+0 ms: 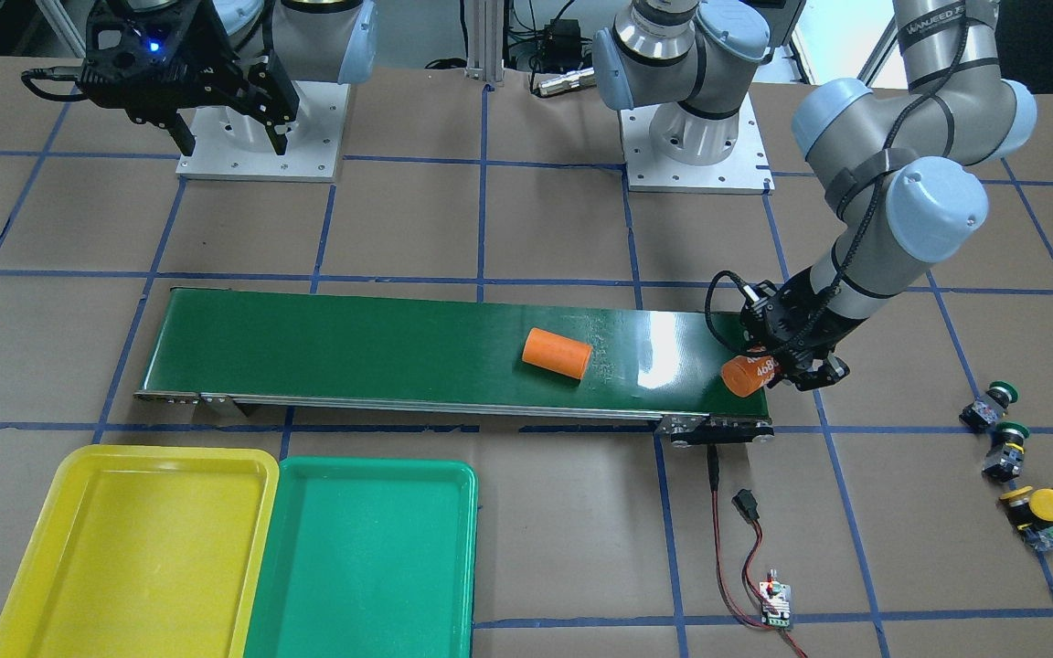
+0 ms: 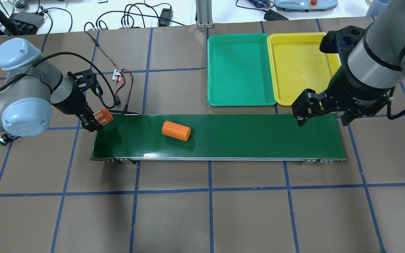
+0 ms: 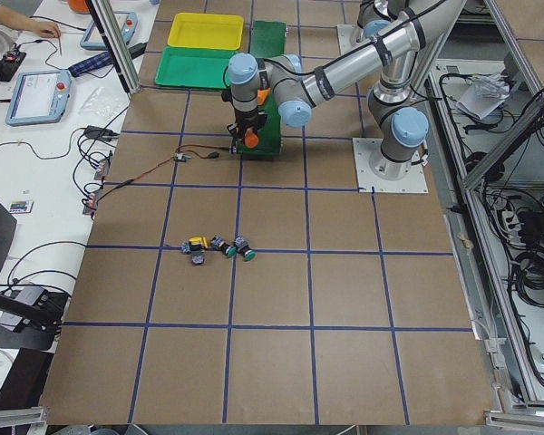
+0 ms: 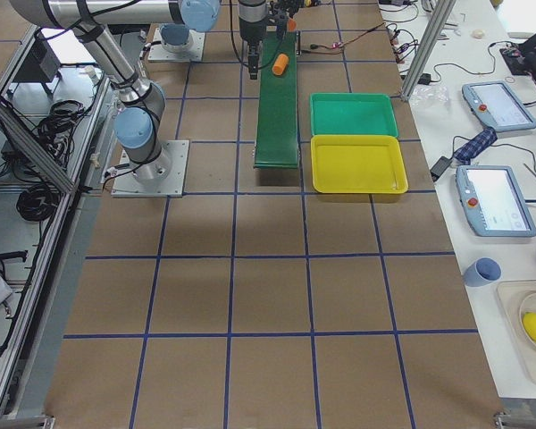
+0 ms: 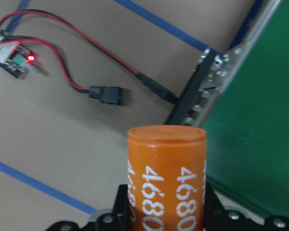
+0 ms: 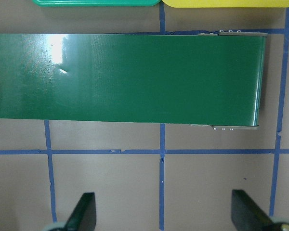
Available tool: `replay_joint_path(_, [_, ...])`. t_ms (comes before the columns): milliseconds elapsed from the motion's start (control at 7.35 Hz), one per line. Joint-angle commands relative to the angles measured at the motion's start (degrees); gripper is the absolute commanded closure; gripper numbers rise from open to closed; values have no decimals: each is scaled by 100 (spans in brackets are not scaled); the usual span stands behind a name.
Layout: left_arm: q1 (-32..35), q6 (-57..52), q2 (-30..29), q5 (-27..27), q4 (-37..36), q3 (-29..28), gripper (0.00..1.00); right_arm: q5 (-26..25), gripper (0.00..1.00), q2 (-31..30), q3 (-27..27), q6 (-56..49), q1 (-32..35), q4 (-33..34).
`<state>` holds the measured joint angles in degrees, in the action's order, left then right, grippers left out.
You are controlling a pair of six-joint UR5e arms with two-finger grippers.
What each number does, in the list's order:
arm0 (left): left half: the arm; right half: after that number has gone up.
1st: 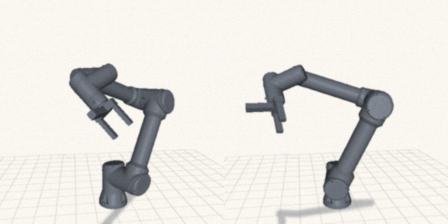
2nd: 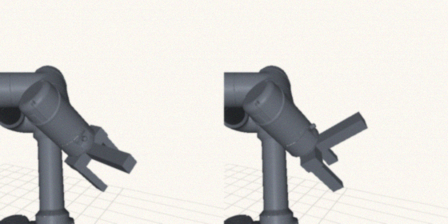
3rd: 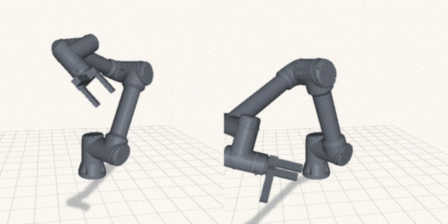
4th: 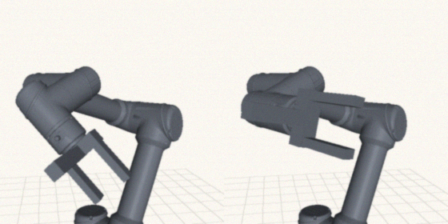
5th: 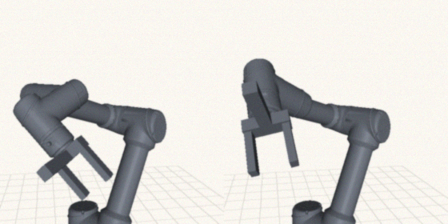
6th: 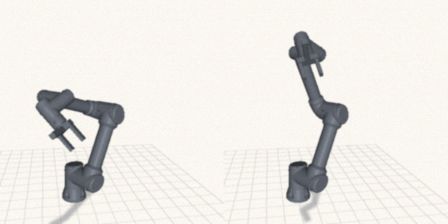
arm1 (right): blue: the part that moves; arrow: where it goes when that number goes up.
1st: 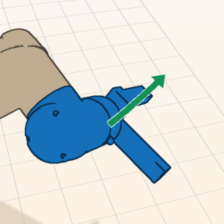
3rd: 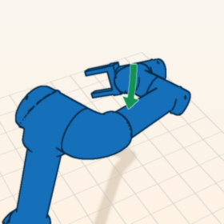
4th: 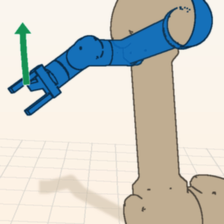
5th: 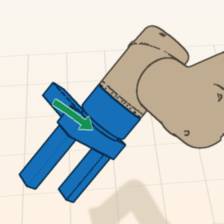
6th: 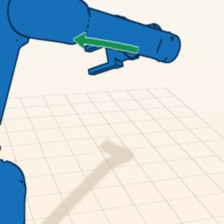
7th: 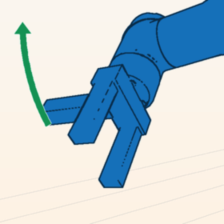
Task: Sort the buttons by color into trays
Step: 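Place the second orange cylinder on the belt's near end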
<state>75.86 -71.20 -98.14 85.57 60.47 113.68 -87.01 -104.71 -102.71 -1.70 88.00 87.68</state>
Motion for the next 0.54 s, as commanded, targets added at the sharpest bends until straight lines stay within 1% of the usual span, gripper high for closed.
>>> replay_joint_path(0, [148,255,216,39,-228,382,100,-44,0,21,6,-6,-3,4])
replay_joint_path(136, [157,386,242,22,-246,583,63,-88,0,82,6,-15,-20,4])
replay_joint_path(272, [157,657,234,4,-655,863,13,-97,0,117,6,-6,-29,4])
replay_joint_path(408, [157,730,182,30,-1138,892,0,-53,0,91,6,2,-29,-5])
